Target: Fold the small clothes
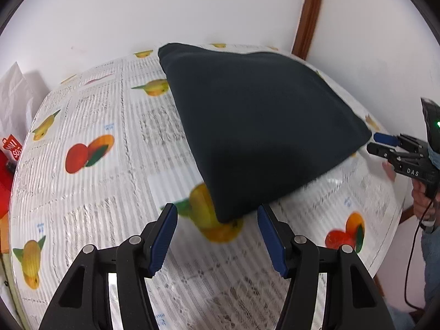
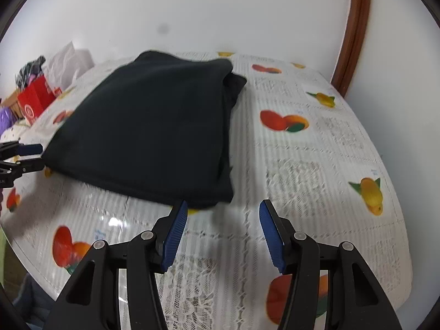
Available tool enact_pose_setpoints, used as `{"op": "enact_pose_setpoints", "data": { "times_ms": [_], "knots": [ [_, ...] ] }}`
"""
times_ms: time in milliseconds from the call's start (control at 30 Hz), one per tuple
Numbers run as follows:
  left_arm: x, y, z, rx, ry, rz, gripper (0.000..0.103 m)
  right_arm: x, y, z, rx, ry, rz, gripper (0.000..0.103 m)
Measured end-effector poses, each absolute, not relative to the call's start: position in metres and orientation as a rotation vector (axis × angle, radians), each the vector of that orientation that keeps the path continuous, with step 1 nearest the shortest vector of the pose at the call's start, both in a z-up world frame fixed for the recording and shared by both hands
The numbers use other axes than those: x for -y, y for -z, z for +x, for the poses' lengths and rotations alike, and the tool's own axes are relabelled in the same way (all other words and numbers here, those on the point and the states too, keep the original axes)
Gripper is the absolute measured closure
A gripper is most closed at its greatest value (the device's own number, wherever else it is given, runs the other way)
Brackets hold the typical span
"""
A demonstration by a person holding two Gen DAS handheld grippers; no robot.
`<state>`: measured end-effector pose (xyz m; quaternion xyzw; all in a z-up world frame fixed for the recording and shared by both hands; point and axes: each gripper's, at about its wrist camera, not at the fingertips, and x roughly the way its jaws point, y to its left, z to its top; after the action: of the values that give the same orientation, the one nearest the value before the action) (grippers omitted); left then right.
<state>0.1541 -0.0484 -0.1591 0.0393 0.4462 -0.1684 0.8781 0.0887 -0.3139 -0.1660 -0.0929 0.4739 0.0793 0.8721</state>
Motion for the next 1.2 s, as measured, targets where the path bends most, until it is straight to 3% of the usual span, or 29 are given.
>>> {"op": "enact_pose_setpoints", "data": {
  "times_ms": [167, 367, 400, 433, 500, 933, 1200],
  "knots": [
    [0.059, 0.17, 0.163, -0.932, 0.334, 0.075, 0.047, 0.306, 0.185, 0.093, -1.008, -0.174, -0.166, 0.049],
    [0.069, 0.171, 0.173, -0.922, 0.348, 0.081, 0.076, 0.297, 0.193, 0.11, -0.996, -0.192, -0.141, 0.052],
    [0.069, 0.17, 0.173, -0.915, 0.339, 0.082, 0.084, 0.295, 0.193, 0.111, -0.994, -0.202, -0.138, 0.06],
    [0.068, 0.17, 0.174, -0.909, 0.336, 0.074, 0.085, 0.294, 0.193, 0.112, -0.996, -0.214, -0.134, 0.065],
    [0.062, 0.169, 0.176, -0.913, 0.335, 0.037, 0.092, 0.291, 0.191, 0.117, -0.989, -0.211, -0.129, 0.067],
    [0.031, 0.172, 0.174, -0.935, 0.27, -0.003, 0.093, 0.275, 0.189, 0.123, -0.985, -0.272, -0.116, 0.069],
    [0.017, 0.153, 0.143, -0.889, 0.258, -0.029, 0.093, 0.315, 0.141, 0.106, -0.867, -0.216, -0.012, 0.068]
  ]
}}
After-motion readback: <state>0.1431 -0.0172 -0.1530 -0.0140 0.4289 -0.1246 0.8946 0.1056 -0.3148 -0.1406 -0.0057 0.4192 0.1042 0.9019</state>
